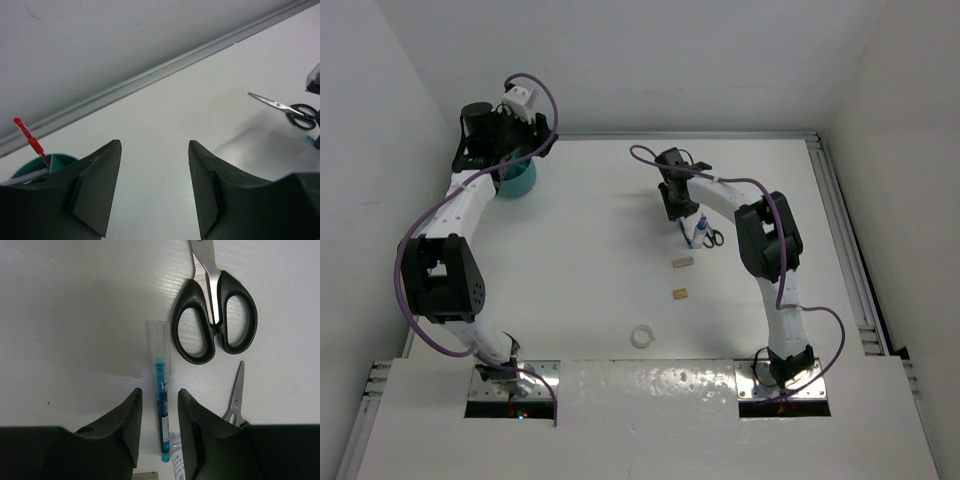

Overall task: Sort the stationery into containers
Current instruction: Pick up the pen from the center of the board.

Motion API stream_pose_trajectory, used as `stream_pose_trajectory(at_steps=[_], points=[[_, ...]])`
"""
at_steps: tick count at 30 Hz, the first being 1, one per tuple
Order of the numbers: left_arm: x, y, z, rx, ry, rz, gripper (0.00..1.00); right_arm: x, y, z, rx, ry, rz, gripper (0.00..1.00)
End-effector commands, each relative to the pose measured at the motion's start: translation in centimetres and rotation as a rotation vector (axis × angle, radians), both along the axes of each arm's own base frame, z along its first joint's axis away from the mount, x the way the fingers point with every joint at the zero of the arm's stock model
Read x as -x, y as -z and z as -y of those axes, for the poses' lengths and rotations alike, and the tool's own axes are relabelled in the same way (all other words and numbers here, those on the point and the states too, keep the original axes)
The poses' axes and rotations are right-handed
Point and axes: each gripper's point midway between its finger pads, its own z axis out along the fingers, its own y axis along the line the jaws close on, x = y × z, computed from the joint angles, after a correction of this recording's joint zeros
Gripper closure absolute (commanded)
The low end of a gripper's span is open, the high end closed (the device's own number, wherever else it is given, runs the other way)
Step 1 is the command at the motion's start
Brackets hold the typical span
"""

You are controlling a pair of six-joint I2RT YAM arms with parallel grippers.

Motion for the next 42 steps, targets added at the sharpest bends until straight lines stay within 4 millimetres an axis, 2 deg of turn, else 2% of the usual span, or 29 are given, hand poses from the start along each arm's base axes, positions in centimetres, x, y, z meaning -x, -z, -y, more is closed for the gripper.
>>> stream_pose_trajectory(at_steps=[1,3,7,13,19,22,24,28,29,31,32,34,35,36,37,38,39,40,42], points=[[1.0,-2.5,1.0,0.041,0.032,0.040,0.46,-0.1,-0.4,0.8,0.023,0.042,0.011,0.66],[1.0,-2.8,1.1,0.061,0.033,0.042,0.46,0.1,0.1,0.6,0.007,0.036,-0.005,0.66],[1.1,-3.1,1.7,0.094,0.046,0.042,0.46,1.1,1.4,-1.6,-0.133,-0.012,-0.075,0.67],[1.2,-3.8,2.1,0.126,0.052,0.048,0.45,1.2,2.2,-1.9,-0.165,-0.019,-0.106,0.69],[1.1,-4.0,2.1,0.141,0.048,0.052,0.45,1.9,2.6,-2.3,-0.169,-0.061,-0.119,0.83],[1.0,-4.2,2.0,0.151,0.045,0.056,0.45,2.8,3.0,-1.8,-0.135,-0.072,-0.135,0.85],[1.1,-4.4,2.0,0.154,0.047,0.059,0.45,3.4,3.2,-1.5,-0.114,-0.083,-0.139,0.98],[1.3,-4.3,2.4,0.163,0.068,0.049,0.45,3.8,2.4,-2.1,-0.157,-0.110,-0.129,1.00],[1.5,-4.3,2.7,0.166,0.084,0.044,0.45,3.0,0.5,-3.1,-0.208,-0.131,-0.075,1.00],[2.2,-4.1,3.3,0.170,0.127,0.027,0.45,2.8,-1.4,-4.3,-0.284,-0.168,-0.013,1.00],[2.5,-4.0,3.8,0.174,0.151,0.018,0.46,1.3,-3.7,-5.8,-0.347,-0.201,0.099,1.00],[3.5,-4.0,4.8,0.183,0.202,-0.003,0.46,1.2,-8.0,-7.0,-0.440,-0.250,0.228,1.00],[3.9,-4.0,5.4,0.186,0.223,-0.013,0.46,0.2,-10.6,-8.4,-0.505,-0.276,0.331,1.00],[4.3,-3.7,5.8,0.192,0.236,-0.034,0.47,0.2,-12.1,-8.9,-0.547,-0.289,0.371,1.00],[5.1,-3.2,6.4,0.203,0.255,-0.075,0.47,-0.4,-16.0,-10.1,-0.625,-0.332,0.478,1.00],[5.6,-3.0,6.9,0.207,0.271,-0.094,0.47,-0.4,-17.5,-10.8,-0.674,-0.330,0.514,1.00],[6.5,-2.4,8.3,0.214,0.306,-0.133,0.47,-0.4,-18.8,-11.3,-0.716,-0.337,0.545,1.00],[7.2,-2.3,8.9,0.222,0.330,-0.147,0.47,-0.6,-21.5,-12.3,-0.771,-0.362,0.622,1.00],[8.6,-1.9,10.5,0.240,0.370,-0.188,0.47,-0.4,-23.4,-13.4,-0.836,-0.382,0.665,1.00]])
